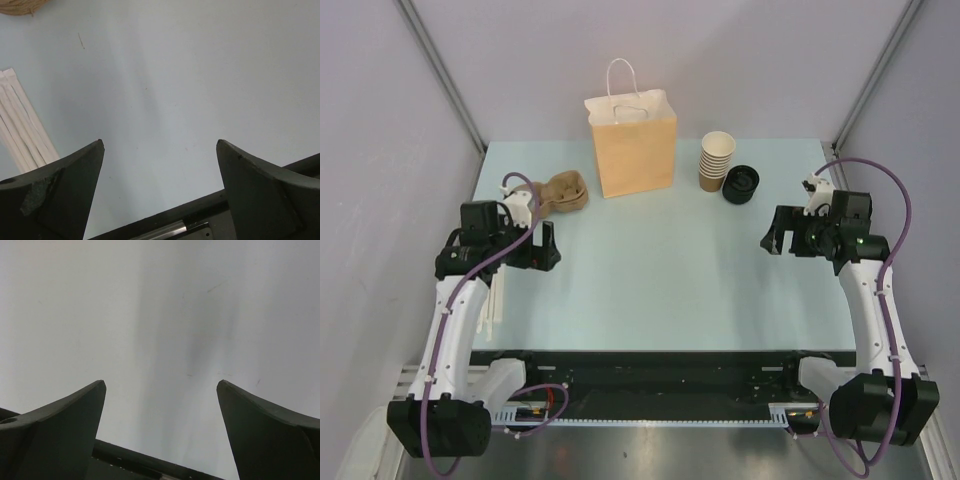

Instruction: Pack the takeout coffee

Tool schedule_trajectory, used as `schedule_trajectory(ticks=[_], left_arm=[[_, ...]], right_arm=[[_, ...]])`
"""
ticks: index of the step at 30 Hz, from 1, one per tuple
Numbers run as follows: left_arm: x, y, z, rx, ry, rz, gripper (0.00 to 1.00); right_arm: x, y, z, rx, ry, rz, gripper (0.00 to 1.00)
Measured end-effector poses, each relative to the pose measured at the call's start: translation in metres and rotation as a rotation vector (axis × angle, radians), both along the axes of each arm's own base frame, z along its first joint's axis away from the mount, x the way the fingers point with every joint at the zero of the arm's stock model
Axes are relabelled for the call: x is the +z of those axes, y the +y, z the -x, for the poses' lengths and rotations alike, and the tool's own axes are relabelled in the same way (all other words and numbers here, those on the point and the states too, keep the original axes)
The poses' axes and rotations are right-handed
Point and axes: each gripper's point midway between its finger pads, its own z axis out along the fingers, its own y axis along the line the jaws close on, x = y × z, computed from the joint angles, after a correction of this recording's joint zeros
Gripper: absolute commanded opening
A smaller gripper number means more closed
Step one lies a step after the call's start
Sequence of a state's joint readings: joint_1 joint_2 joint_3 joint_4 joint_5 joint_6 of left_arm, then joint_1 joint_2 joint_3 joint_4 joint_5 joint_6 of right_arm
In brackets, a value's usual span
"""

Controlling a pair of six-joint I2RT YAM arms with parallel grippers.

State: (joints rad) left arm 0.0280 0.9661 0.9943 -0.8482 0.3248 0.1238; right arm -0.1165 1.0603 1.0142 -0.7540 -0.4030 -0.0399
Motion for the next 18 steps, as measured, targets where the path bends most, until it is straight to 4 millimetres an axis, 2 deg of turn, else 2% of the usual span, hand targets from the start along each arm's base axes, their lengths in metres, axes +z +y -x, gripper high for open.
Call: schedule_trajectory(ticks=[6, 13, 18], left_arm=[[0.002, 0.012, -0.009, 0.039, 0.003, -0.053, 0.99], [0.042, 0.029, -0.029, 0.159, -0.114, -0.093, 1.00], [0.062, 0.029, -0.032, 0.180, -0.226, -0.075, 0.99]], right_arm=[[0.014, -0.008, -0.012, 0.001, -0.038, 0.073, 1.00], [0.062, -0.011, -0.039, 0.057, -0.165, 0.127, 1.00], [0.107, -0.007, -0.082, 0.090, -0.247, 0.135, 1.00]])
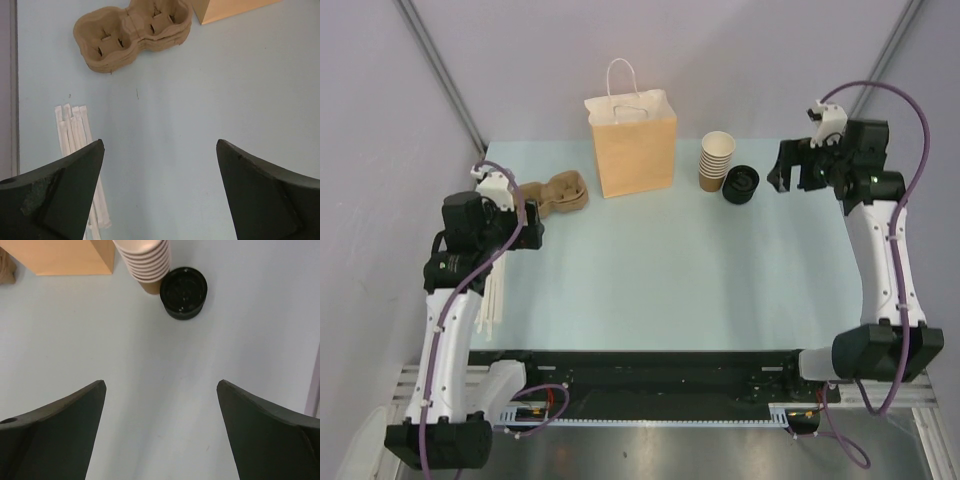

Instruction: Pack the takeout coffee

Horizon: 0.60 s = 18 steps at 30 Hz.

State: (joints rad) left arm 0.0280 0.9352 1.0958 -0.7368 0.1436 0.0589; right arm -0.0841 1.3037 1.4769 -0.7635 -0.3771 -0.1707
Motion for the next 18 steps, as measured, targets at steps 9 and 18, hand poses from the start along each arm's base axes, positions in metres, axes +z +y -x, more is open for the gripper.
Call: schedule_trajectory(ticks=[9, 18], left_arm=[[0.012, -0.007, 0.002, 0.007, -0.111, 0.064, 1.00], [-0.005, -0.012, -0.004, 0.007, -0.053, 0.102, 1.00]], right_arm=[[0.012, 0.035, -0.096, 0.051, 0.044, -0.121, 0.94], [-0.022, 0.071, -0.154, -0.039, 0.108, -0.158, 0.70]])
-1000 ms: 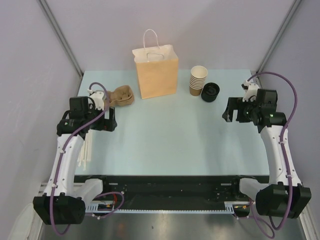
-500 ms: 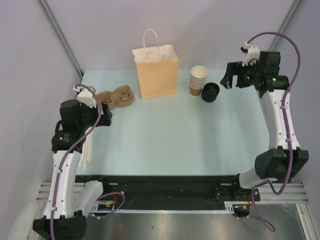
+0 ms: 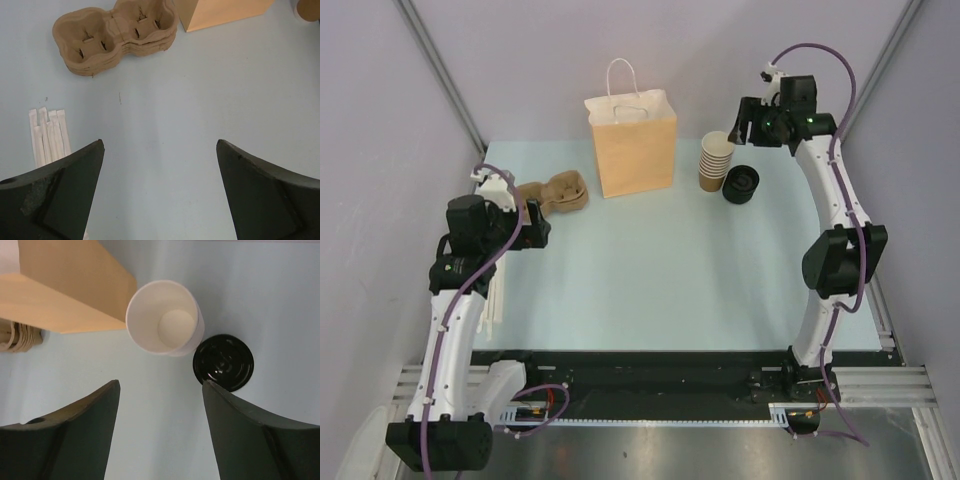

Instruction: Pack the takeout coffee

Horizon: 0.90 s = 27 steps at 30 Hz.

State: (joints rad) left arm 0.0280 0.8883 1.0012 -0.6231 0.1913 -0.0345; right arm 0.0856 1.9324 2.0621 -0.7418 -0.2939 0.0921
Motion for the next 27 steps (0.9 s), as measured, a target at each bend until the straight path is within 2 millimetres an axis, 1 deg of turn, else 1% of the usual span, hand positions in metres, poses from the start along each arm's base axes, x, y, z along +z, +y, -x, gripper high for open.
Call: schedule_trajectory(ticks=[3, 4, 11, 12, 18, 23, 26, 27], left_arm=[[-0.001, -0.001, -0.001, 0.003, 0.000, 0.008, 1.00], [-0.002, -0.001, -0.001, 0.003, 0.000, 0.011, 0.99], [-0.004, -0.003, -0.001, 0.018, 0.007, 0.043, 1.00], [-0.005, -0.003, -0.001, 0.020, 0.010, 0.050, 0.99], [-0.005, -0.006, -0.001, 0.018, 0.013, 0.070, 0.99], [-0.006, -0.007, -0.002, 0.014, 0.019, 0.075, 1.00], [-0.007, -0.007, -0.004, 0.014, 0.021, 0.075, 1.00], [-0.008, -0.007, -0.005, 0.014, 0.022, 0.075, 1.00]], right_arm=[[-0.004, 0.006, -0.020, -0.043, -0.014, 0.013, 0.68], [-0.007, 0.007, -0.025, -0.055, -0.016, 0.019, 0.65], [-0.032, 0.013, -0.048, -0.099, 0.006, 0.041, 0.63], [-0.036, 0.013, -0.050, -0.104, 0.010, 0.046, 0.63], [-0.053, 0.009, -0.062, -0.144, 0.027, 0.077, 0.51], [-0.060, 0.008, -0.068, -0.164, 0.030, 0.085, 0.51], [-0.062, 0.009, -0.070, -0.164, 0.031, 0.087, 0.46], [-0.063, 0.009, -0.070, -0.165, 0.033, 0.086, 0.42]])
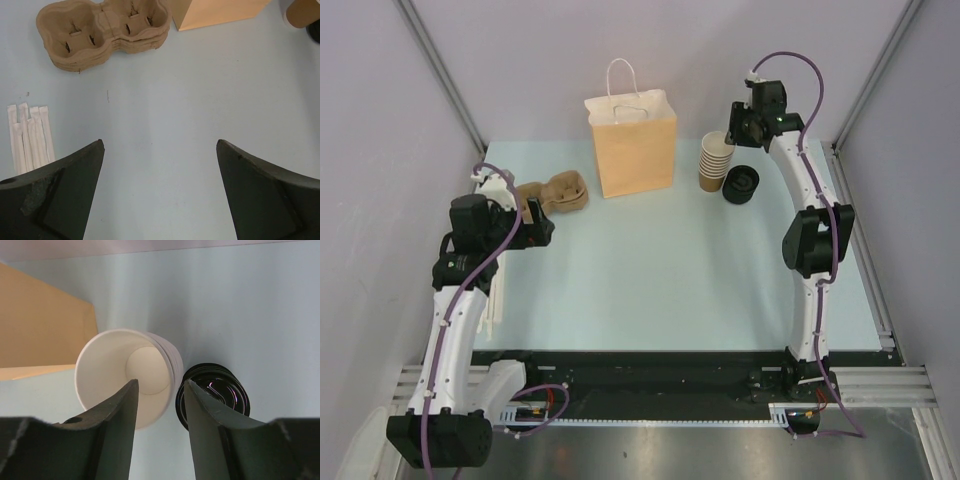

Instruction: Pack the takeout coffee

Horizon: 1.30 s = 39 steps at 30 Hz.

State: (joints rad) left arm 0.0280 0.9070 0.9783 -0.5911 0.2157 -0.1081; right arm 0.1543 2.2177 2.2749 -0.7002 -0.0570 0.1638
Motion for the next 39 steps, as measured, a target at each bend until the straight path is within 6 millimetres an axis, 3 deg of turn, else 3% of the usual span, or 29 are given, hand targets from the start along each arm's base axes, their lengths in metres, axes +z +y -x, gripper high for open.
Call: schedule_trajectory(ticks=[12, 17, 27, 39], left_arm=[[-0.002, 0.000, -0.002, 0.000, 0.006, 0.002, 1.00], [-0.003, -0.001, -0.003, 0.001, 0.011, 0.007, 1.00], [-0.007, -0.001, -0.005, 0.000, 0.026, 0.009, 0.99], [-0.011, -0.001, -0.006, 0.004, 0.041, 0.017, 1.00]], right_arm=[[-0.006, -0.001, -0.004, -0.010, 0.006, 0.001, 0.28], [-0.011, -0.001, -0.006, -0.016, 0.012, 0.003, 0.27], [-0.012, -0.001, -0.009, -0.026, 0.013, -0.007, 0.00], [-0.009, 0.004, -0.009, -0.021, 0.017, -0.053, 0.00]])
